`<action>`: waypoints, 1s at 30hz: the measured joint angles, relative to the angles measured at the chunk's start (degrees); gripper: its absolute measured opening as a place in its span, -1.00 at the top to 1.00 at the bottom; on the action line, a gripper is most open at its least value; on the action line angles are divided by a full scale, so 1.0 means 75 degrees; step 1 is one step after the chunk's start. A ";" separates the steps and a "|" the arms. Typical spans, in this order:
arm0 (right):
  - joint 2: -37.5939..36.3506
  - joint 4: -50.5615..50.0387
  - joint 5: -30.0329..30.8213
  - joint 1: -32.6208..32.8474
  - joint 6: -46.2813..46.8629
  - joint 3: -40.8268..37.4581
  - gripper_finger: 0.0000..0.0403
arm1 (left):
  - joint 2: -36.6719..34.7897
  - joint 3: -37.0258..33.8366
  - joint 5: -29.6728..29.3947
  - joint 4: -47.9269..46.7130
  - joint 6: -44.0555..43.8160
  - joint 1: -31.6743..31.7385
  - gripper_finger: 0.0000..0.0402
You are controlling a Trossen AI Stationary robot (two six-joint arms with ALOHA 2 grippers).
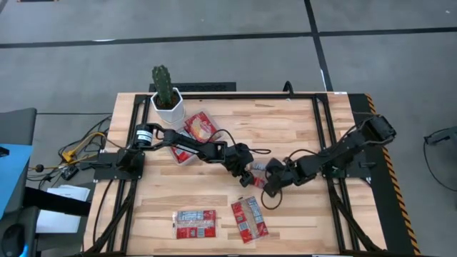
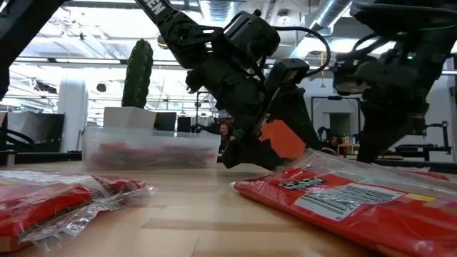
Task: Sort popcorn bags into baskets
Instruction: Put the red popcorn bag into the transparent bin
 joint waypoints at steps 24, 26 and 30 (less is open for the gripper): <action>-0.0087 -0.2400 0.0171 0.1704 0.2407 0.1157 0.90 | -0.0041 0.0034 -0.0192 -0.0463 -0.0018 -0.0069 1.00; -0.0087 -0.2629 0.0168 0.1981 0.2853 0.1157 0.92 | -0.0093 0.0106 -0.0013 -0.0477 -0.0027 -0.0115 1.00; -0.0087 -0.3065 0.0179 0.2548 0.3699 0.1157 0.93 | -0.0451 0.0219 0.0020 -0.0592 0.0021 -0.0168 1.00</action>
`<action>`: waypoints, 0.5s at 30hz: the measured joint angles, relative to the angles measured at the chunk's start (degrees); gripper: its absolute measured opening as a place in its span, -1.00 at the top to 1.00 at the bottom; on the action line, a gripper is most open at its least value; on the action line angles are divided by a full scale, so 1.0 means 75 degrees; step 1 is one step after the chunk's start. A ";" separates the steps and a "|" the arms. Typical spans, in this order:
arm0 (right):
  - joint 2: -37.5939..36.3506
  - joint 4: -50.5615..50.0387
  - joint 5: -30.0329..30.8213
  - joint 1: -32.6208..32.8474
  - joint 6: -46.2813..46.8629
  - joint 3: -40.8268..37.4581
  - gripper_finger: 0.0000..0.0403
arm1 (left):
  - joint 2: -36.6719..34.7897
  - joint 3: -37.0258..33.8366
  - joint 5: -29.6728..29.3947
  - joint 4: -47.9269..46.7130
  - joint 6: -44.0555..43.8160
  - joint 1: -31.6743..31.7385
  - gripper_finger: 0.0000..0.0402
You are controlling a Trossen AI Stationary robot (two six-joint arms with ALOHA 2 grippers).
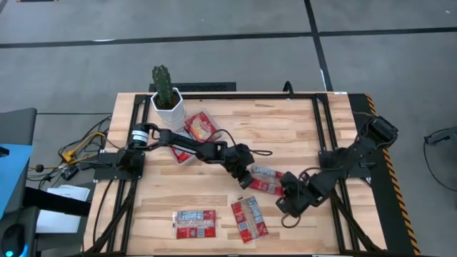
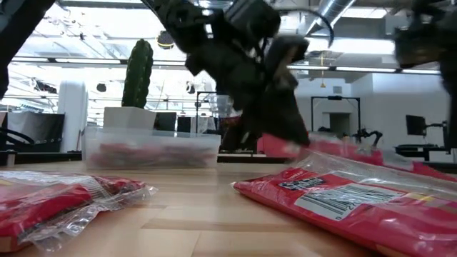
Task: Sort popcorn bags into baskets
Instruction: Put the red popcorn bag into the transparent bin
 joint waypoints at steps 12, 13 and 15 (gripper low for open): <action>0.0081 0.0310 0.0199 0.0418 0.1183 -0.0635 0.94 | -0.0353 0.0000 -0.0148 -0.0242 0.0090 0.0015 1.00; 0.0081 0.0338 0.0207 0.0359 0.1122 -0.0635 0.93 | -0.0412 0.0000 -0.0105 -0.0313 0.0089 0.0004 1.00; 0.0081 0.0351 0.0272 0.0275 0.1095 -0.0635 0.90 | -0.0549 -0.0003 -0.0067 -0.0316 0.0097 -0.0015 1.00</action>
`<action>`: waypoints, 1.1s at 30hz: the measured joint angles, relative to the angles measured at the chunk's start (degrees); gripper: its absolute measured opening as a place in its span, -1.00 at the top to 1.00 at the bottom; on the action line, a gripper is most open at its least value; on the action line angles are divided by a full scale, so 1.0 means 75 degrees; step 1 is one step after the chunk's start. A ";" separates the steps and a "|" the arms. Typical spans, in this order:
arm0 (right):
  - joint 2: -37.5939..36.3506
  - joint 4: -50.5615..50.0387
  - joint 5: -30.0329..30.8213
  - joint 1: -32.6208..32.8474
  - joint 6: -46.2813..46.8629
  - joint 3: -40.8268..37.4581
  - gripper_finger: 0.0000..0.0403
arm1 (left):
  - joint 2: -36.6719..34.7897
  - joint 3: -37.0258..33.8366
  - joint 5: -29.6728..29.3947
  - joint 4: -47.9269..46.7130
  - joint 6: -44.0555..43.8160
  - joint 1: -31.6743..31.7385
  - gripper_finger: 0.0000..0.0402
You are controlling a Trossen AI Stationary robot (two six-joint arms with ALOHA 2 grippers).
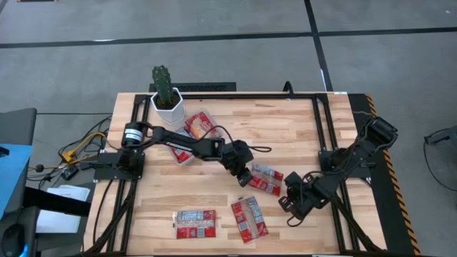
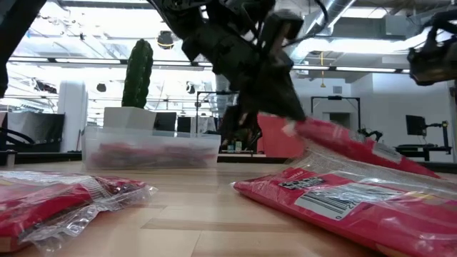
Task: Sort popcorn bags into baskets
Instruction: Put the red popcorn bag into the transparent bin
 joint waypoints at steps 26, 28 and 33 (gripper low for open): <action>0.0000 0.0270 0.0498 -0.0007 0.0043 -0.0006 0.92 | -0.2005 -0.1861 -0.1464 -0.1210 -0.0420 0.0173 0.58; 0.0000 0.0320 0.0502 -0.0007 0.0043 -0.0006 0.94 | -0.2002 -0.2371 -0.1491 -0.0060 -0.0780 0.0197 0.39; 0.0000 0.0354 0.0512 -0.0056 0.0060 -0.0006 0.89 | -0.2002 -0.3087 -0.1568 0.1256 -0.1484 0.0140 -0.06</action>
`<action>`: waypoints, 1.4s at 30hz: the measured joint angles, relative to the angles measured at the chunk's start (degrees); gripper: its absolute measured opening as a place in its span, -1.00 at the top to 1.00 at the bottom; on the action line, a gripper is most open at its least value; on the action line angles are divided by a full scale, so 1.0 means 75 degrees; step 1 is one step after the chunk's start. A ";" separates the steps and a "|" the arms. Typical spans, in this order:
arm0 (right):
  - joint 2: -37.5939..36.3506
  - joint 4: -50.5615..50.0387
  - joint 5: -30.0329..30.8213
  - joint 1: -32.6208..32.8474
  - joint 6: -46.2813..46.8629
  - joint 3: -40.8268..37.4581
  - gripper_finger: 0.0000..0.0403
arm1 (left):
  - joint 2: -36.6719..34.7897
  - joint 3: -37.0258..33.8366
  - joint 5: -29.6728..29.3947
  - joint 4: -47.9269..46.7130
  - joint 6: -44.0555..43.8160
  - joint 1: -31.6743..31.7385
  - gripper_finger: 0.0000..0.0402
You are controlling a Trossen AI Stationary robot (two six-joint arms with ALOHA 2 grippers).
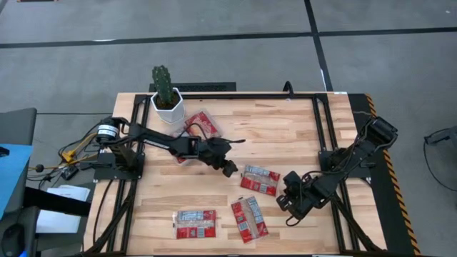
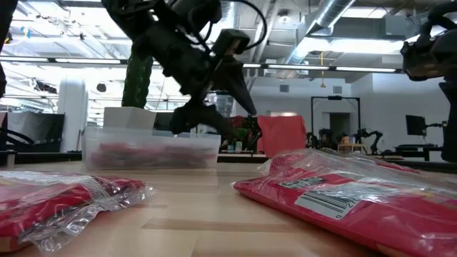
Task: Sort popcorn bags into baskets
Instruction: Put the red popcorn bag into the transparent bin
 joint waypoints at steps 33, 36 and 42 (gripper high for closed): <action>0.1046 0.0497 0.0093 -0.0222 -0.0086 0.0233 0.89 | 0.0533 -0.1013 -0.0249 0.1295 -0.0818 -0.0431 -0.29; 0.1055 0.0368 0.0099 -0.0222 -0.0082 0.0224 0.86 | 0.0791 -0.0988 -0.0104 0.1654 -0.0926 -0.0462 -0.29; 0.1087 0.0354 0.0133 -0.0323 -0.0283 0.0205 0.91 | 0.0980 -0.0952 -0.0064 0.1915 -0.1003 -0.0488 -0.29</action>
